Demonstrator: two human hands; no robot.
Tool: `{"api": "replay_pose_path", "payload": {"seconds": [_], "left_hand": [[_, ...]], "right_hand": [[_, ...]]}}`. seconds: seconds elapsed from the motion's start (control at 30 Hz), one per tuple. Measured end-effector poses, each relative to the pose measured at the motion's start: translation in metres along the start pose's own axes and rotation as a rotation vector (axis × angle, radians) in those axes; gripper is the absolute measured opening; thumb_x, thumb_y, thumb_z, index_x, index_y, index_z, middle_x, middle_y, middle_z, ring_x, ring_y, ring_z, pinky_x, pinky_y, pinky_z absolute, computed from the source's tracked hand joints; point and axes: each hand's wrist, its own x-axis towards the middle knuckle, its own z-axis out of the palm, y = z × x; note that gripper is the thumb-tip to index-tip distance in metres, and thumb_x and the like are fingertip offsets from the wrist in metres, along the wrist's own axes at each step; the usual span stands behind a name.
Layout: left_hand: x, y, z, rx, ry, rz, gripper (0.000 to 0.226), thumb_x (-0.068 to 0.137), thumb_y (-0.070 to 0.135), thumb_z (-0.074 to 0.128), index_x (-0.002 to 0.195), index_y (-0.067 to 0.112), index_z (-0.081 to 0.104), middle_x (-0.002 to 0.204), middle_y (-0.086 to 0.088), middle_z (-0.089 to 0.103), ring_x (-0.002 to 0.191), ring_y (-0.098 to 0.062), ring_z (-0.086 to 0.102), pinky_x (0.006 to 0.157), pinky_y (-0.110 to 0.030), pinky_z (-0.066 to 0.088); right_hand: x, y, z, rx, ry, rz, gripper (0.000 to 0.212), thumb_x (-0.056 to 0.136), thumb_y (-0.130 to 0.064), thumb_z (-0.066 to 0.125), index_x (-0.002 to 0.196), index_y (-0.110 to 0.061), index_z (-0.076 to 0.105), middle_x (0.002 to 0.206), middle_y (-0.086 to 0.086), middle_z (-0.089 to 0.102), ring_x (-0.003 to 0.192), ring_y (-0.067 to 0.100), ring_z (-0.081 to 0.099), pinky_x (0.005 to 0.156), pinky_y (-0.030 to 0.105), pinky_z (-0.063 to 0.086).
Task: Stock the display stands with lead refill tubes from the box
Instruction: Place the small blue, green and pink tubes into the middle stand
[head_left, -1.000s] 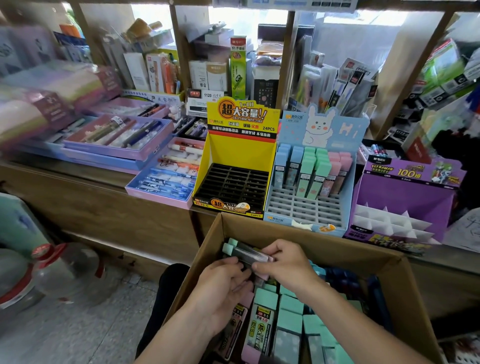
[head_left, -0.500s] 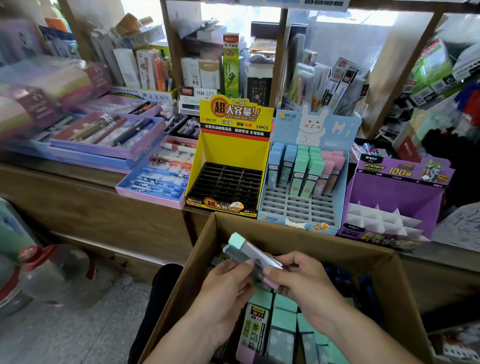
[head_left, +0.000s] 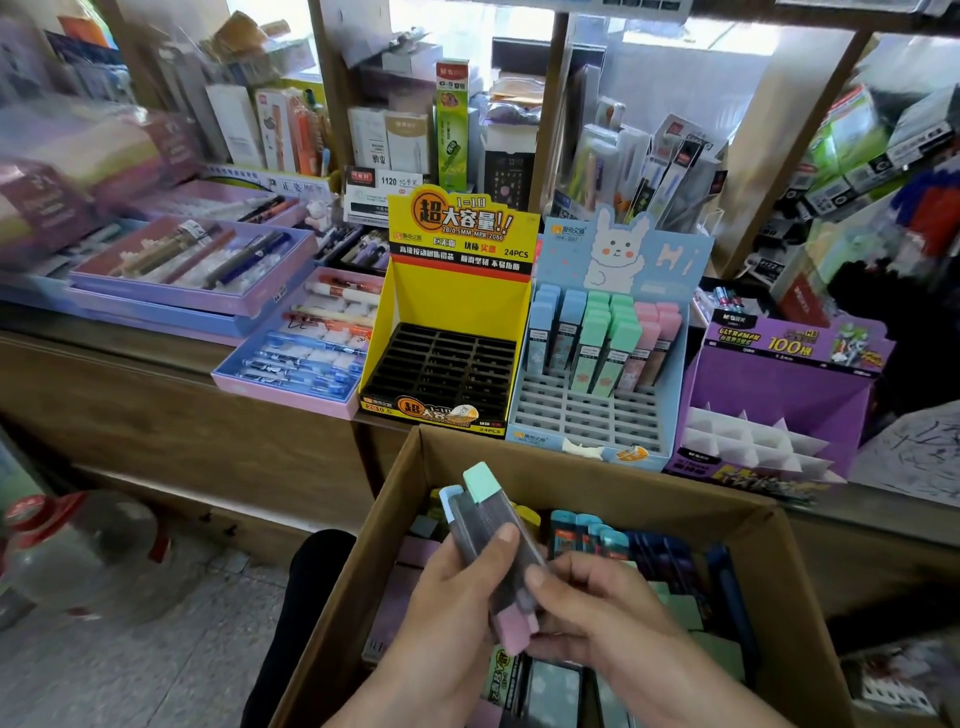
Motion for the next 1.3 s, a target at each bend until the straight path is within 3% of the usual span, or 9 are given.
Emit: {"api": "replay_pose_path", "payload": {"seconds": [0.1,0.2,0.37,0.5,0.67,0.77,0.93,1.07,1.3], "left_hand": [[-0.002,-0.001,-0.001,0.075,-0.016,0.052,0.028,0.089,0.014,0.065,0.115,0.003,0.067,0.085,-0.014,0.073,0.073,-0.022,0.071,0.061,-0.031,0.058],[-0.006,0.001,-0.004,0.123,-0.038,0.065,0.024,0.087,0.013,0.068,0.111,0.007,0.069,0.086,-0.015,0.075,0.073,-0.026,0.074,0.061,-0.033,0.061],[-0.009,0.0,-0.003,0.228,-0.101,0.073,0.022,0.089,0.007,0.068,0.11,0.008,0.072,0.097,-0.027,0.074,0.07,-0.033,0.072,0.06,-0.035,0.062],[-0.007,-0.003,-0.002,0.301,-0.143,0.074,0.022,0.086,0.014,0.068,0.107,0.011,0.071,0.087,-0.018,0.077,0.069,-0.027,0.073,0.061,-0.037,0.063],[-0.005,0.0,-0.006,0.291,-0.13,-0.029,0.029,0.081,0.023,0.069,0.106,0.009,0.071,0.091,-0.023,0.076,0.066,-0.033,0.074,0.058,-0.039,0.063],[-0.005,0.002,-0.007,0.304,-0.149,-0.076,0.019,0.077,0.027,0.07,0.09,0.015,0.079,0.088,-0.023,0.077,0.068,-0.032,0.075,0.057,-0.037,0.063],[-0.003,0.002,-0.008,0.37,-0.125,-0.065,0.018,0.084,0.024,0.072,0.097,0.012,0.075,0.084,-0.019,0.077,0.065,-0.026,0.073,0.052,-0.032,0.059],[-0.004,0.001,-0.005,0.386,-0.082,-0.041,0.005,0.082,0.012,0.077,0.085,0.015,0.078,0.08,-0.017,0.075,0.06,-0.026,0.069,0.05,-0.034,0.06],[-0.005,0.006,-0.003,0.412,-0.039,-0.047,0.018,0.082,0.009,0.076,0.099,0.005,0.071,0.072,-0.009,0.076,0.057,-0.017,0.071,0.048,-0.028,0.058]], "right_hand": [[-0.002,-0.006,-0.007,-0.283,0.094,-0.071,0.041,0.075,-0.047,0.081,0.093,-0.01,0.078,0.089,0.009,0.078,0.081,0.016,0.074,0.072,0.029,0.059],[-0.003,-0.012,-0.016,-0.402,0.192,-0.167,0.02,0.088,-0.042,0.077,0.087,-0.023,0.08,0.081,0.002,0.076,0.071,0.007,0.068,0.068,0.025,0.057],[0.002,-0.022,-0.014,-0.306,0.145,-0.305,0.014,0.091,-0.035,0.076,0.091,-0.022,0.08,0.071,0.001,0.069,0.063,0.01,0.06,0.061,0.022,0.05],[0.008,-0.018,-0.008,-0.24,0.092,-0.285,0.013,0.089,-0.029,0.079,0.097,-0.019,0.081,0.076,0.006,0.07,0.059,0.01,0.055,0.052,0.022,0.042],[0.011,-0.017,-0.016,-0.111,0.046,-0.203,0.032,0.078,-0.029,0.081,0.1,-0.006,0.079,0.064,0.003,0.051,0.047,0.01,0.039,0.042,0.019,0.027],[0.012,-0.018,-0.02,-0.015,0.026,-0.18,0.04,0.076,-0.025,0.082,0.105,0.002,0.074,0.067,0.006,0.053,0.048,0.01,0.043,0.04,0.019,0.031],[0.011,-0.02,-0.025,0.039,-0.02,-0.182,0.05,0.081,-0.03,0.081,0.109,0.009,0.067,0.084,0.016,0.061,0.057,0.015,0.053,0.048,0.023,0.04],[0.012,-0.02,-0.022,0.037,-0.015,-0.21,0.03,0.079,-0.026,0.082,0.101,-0.007,0.078,0.084,0.012,0.063,0.062,0.017,0.058,0.051,0.024,0.046],[0.009,-0.025,-0.029,-0.065,0.05,-0.305,0.025,0.092,-0.014,0.073,0.115,-0.019,0.078,0.091,0.008,0.076,0.08,0.017,0.069,0.067,0.025,0.054]]}}
